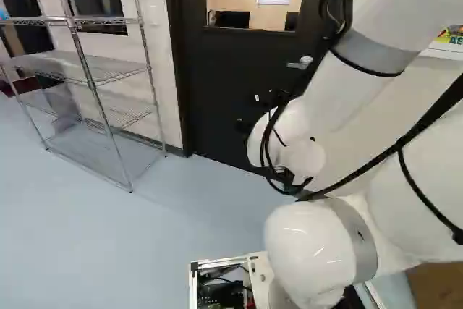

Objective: Open the door and move inside

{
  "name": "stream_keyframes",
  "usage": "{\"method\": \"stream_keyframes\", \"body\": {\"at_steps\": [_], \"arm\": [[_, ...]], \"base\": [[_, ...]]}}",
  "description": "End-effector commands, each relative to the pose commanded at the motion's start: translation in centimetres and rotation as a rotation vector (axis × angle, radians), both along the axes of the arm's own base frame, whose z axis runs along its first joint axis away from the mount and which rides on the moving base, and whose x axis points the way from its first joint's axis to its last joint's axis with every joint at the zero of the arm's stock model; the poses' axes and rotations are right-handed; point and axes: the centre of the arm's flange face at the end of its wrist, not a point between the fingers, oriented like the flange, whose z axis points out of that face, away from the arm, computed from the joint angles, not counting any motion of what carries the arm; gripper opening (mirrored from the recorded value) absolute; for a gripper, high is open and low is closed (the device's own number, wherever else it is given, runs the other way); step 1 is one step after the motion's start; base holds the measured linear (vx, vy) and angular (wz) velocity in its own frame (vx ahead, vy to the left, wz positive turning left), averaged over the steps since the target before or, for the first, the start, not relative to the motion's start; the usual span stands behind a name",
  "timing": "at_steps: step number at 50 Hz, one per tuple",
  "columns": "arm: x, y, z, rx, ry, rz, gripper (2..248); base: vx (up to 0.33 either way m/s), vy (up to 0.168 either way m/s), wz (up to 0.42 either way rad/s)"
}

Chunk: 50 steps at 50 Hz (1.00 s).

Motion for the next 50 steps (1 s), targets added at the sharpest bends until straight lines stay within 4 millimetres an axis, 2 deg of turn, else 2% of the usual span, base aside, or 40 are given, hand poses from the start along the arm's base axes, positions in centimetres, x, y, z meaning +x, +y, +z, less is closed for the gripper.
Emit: {"method": "stream_keyframes", "body": {"at_steps": [33,50], "arm": [[0.0,0.0,0.0,0.0,0.0,0.0,247],[0.0,0.0,0.0,0.0,0.0,0.0,247]], "base": [[0.005,-0.002,0.017],[0.046,0.029,-0.158]]}}
